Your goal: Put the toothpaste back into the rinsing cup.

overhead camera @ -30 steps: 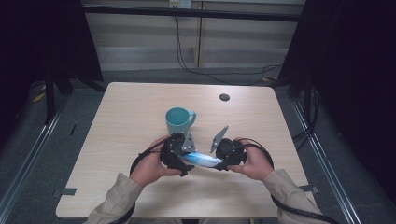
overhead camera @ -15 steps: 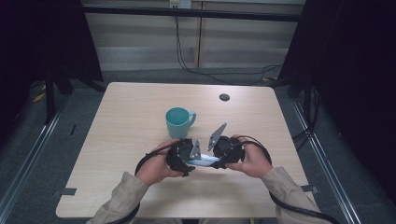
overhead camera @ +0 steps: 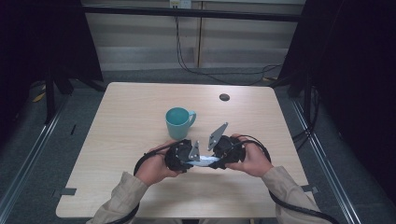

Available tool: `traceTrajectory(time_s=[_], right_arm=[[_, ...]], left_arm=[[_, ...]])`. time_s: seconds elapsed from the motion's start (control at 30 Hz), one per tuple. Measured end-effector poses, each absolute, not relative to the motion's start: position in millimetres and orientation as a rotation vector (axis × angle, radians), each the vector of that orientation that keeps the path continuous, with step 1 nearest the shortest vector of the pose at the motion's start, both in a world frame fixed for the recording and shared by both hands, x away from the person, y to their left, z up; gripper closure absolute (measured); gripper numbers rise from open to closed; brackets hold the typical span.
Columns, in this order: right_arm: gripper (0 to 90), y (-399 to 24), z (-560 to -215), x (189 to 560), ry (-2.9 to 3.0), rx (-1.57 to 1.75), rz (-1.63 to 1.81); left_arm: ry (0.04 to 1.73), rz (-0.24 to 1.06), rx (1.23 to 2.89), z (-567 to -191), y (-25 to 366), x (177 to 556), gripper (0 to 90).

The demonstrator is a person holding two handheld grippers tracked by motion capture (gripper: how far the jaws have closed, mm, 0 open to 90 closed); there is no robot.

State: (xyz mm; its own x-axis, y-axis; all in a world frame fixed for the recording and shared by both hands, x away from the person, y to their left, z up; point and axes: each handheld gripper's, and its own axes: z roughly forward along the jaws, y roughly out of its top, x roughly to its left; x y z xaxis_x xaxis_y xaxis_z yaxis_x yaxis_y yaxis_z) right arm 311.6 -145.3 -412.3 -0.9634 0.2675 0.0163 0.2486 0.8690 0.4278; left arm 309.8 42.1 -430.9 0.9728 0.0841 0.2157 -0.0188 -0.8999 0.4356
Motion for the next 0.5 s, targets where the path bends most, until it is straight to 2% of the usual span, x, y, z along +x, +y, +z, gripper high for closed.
traceTrajectory(time_s=[0.03,0.07,0.13,0.23,0.27,0.3,0.5], right_arm=[[61.3,-148.0,-409.7,312.0,2.967,0.426,0.757],[61.3,-148.0,-409.7,312.0,2.967,0.426,0.757],[55.7,-149.7,-407.9,311.9,2.956,0.392,0.8],[32.2,-154.3,-406.5,315.7,2.911,0.464,0.83],[32.2,-154.3,-406.5,315.7,2.911,0.464,0.83],[28.0,-160.4,-405.2,316.2,2.886,0.482,0.873],[23.0,-180.9,-405.7,316.3,2.827,0.548,0.941]], left_arm=[[0.086,0.286,2.656,-427.3,47.6,311.5,69.2],[0.086,0.286,2.656,-427.3,47.6,311.5,69.8],[0.119,0.259,2.64,-425.5,51.2,311.6,70.6],[0.156,0.245,2.639,-426.2,58.5,314.6,71.1],[0.156,0.245,2.639,-426.2,58.5,314.6,71.1],[0.199,0.233,2.618,-427.4,64.4,316.8,71.2],[0.261,0.212,2.574,-423.1,78.5,321.5,71.3]])
